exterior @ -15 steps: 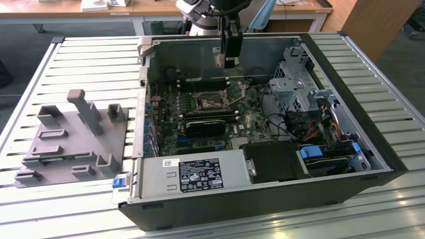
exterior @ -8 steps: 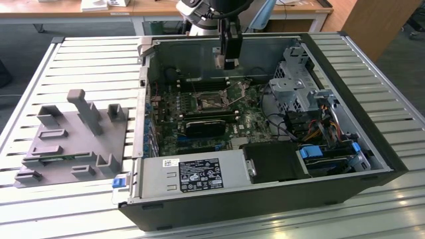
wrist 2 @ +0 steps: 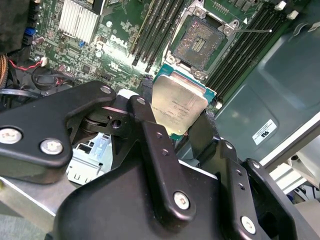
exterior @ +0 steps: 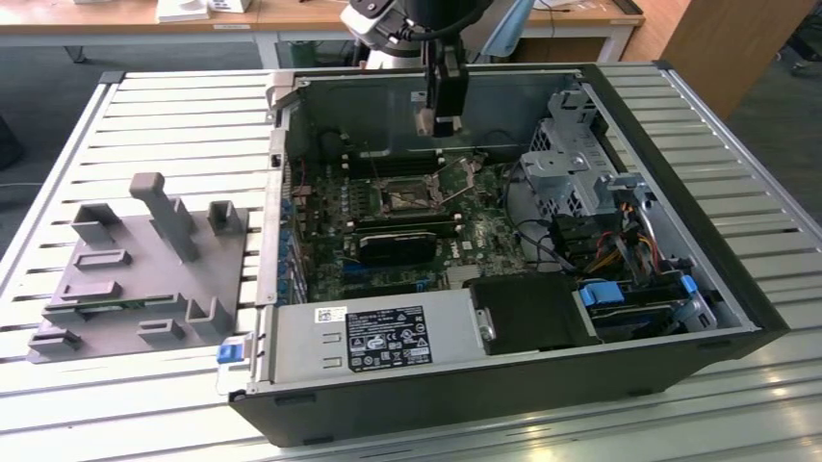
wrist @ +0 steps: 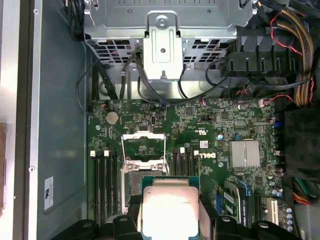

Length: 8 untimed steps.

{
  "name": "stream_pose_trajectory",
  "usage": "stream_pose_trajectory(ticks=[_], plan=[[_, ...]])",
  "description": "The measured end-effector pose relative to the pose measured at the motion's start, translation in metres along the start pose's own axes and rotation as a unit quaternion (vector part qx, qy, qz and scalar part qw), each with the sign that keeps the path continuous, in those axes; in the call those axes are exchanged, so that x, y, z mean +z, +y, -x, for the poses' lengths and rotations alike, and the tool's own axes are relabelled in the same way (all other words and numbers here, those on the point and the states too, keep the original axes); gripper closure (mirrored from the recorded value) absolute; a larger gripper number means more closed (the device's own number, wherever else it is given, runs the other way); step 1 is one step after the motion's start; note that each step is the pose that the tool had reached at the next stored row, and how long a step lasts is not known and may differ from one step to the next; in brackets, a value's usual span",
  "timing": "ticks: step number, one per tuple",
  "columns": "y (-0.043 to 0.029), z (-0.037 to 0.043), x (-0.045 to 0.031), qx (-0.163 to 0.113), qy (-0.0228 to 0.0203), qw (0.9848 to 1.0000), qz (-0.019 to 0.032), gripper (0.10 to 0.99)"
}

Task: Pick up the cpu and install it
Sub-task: 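Place the cpu into insertion slot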

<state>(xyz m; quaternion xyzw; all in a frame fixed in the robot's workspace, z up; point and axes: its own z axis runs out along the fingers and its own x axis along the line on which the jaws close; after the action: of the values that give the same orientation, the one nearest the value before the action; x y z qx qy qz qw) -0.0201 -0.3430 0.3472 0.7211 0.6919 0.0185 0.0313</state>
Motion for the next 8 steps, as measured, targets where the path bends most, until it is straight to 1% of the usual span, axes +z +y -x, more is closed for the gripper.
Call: stream_pose_trajectory(ticks=[8], plan=[[-0.0002, -0.0001, 0.0033, 0.000, 0.0000, 1.0000, 0.0000, 0.549]])
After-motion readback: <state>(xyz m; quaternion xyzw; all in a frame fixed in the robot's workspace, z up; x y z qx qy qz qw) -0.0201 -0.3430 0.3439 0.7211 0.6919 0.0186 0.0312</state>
